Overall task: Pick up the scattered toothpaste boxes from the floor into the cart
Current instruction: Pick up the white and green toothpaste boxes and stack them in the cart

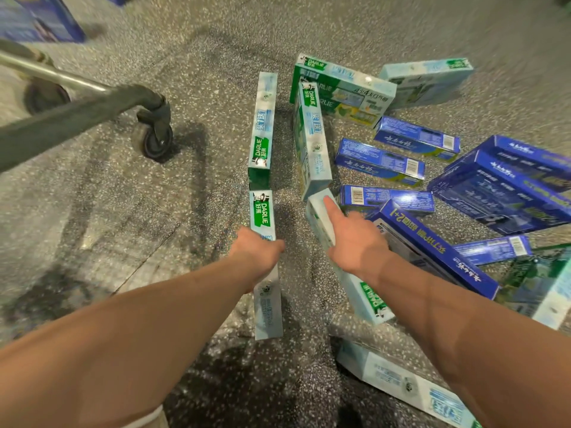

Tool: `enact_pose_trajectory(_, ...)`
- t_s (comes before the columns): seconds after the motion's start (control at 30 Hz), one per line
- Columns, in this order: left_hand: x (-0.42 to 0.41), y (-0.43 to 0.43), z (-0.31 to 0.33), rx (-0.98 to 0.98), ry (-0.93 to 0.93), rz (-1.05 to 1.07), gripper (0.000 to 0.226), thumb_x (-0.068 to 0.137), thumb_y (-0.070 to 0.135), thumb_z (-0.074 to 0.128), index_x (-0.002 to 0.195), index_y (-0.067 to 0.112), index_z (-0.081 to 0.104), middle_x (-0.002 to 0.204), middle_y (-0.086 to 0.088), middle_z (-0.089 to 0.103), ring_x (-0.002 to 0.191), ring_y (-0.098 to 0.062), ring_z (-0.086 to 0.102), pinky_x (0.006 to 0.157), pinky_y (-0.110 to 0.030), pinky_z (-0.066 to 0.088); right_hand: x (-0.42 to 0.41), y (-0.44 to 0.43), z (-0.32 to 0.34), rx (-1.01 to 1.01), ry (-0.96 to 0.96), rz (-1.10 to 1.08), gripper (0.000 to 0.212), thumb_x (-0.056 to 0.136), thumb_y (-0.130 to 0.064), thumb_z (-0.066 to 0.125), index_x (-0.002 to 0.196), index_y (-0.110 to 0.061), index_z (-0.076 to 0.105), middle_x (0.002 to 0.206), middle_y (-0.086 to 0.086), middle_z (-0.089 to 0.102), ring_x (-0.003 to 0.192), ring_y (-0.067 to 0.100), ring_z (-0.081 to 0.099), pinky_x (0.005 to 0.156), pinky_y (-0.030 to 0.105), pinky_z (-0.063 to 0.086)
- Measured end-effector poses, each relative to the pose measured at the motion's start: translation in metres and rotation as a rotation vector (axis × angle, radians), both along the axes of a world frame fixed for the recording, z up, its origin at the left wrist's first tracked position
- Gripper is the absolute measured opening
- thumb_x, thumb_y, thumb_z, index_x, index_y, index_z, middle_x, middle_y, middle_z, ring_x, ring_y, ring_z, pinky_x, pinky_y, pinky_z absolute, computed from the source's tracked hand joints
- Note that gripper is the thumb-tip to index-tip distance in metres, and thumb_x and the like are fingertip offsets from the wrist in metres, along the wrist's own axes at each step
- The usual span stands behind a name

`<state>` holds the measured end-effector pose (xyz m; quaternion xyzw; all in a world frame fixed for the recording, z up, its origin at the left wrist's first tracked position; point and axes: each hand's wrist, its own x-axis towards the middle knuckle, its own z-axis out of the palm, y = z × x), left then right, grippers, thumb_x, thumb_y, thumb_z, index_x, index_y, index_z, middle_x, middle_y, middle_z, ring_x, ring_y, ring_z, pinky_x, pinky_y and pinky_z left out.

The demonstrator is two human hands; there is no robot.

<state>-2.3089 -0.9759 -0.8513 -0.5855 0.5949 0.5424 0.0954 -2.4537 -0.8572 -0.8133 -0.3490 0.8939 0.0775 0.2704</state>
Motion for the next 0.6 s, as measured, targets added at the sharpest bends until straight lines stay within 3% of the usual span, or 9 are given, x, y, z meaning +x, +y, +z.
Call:
enact_pose_trajectory(0.13,0.003,0.004,0.002,0.002,-0.030,-0.056,0.050,0.090,0.040,0.072,0.116,0.013,0.040,0.090,-0.004,0.055,0.083,-0.025,0.060,0.057,-0.031,0.045,0.019,-0.012,-0.010,-0.272,-0.104,-0.194,0.084,0.082,-0.028,0.081,0.148,-0.010,0.032,0.110,0.014,0.063,0.097,0.035,0.067,0.080,0.039,0.057)
enact_pose_trajectory(0.27,0.004,0.001,0.008,0.010,-0.022,-0.069,0.054,0.074,0.042,0.069,0.119,0.015,0.057,0.098,-0.008,0.069,0.086,-0.029,0.068,0.073,-0.044,0.060,0.046,-0.028,-0.021,-0.407,-0.227,-0.299,0.090,0.078,-0.026,0.085,0.150,-0.011,0.034,0.116,0.012,0.064,0.106,0.032,0.066,0.093,0.042,0.057)
enact_pose_trajectory(0.37,0.006,-0.002,0.016,0.021,-0.040,-0.054,0.054,0.078,0.044,0.069,0.120,0.016,0.053,0.104,-0.009,0.068,0.091,-0.034,0.068,0.069,-0.051,0.062,0.056,-0.028,-0.027,-0.441,-0.243,-0.328,0.090,0.077,-0.030,0.083,0.151,-0.021,0.034,0.119,0.009,0.064,0.109,0.031,0.064,0.097,0.045,0.055)
enact_pose_trajectory(0.5,0.008,-0.005,0.020,0.081,-0.060,-0.054,0.053,0.079,0.046,0.071,0.117,0.017,0.049,0.103,-0.009,0.068,0.088,-0.034,0.070,0.062,-0.054,0.063,0.051,-0.020,-0.027,-0.491,-0.313,-0.376,0.067,0.077,-0.026,0.085,0.137,-0.021,0.054,0.116,0.002,0.070,0.099,0.019,0.067,0.083,0.025,0.051)
enact_pose_trajectory(0.6,0.006,-0.005,0.017,0.107,-0.036,-0.071,0.058,0.069,0.049,0.068,0.117,0.018,0.057,0.099,-0.010,0.072,0.082,-0.035,0.073,0.055,-0.056,0.061,0.047,-0.016,-0.026,-0.475,-0.382,-0.372,0.057,0.078,-0.029,0.084,0.129,-0.023,0.060,0.114,-0.004,0.073,0.095,0.014,0.067,0.078,0.022,0.048)
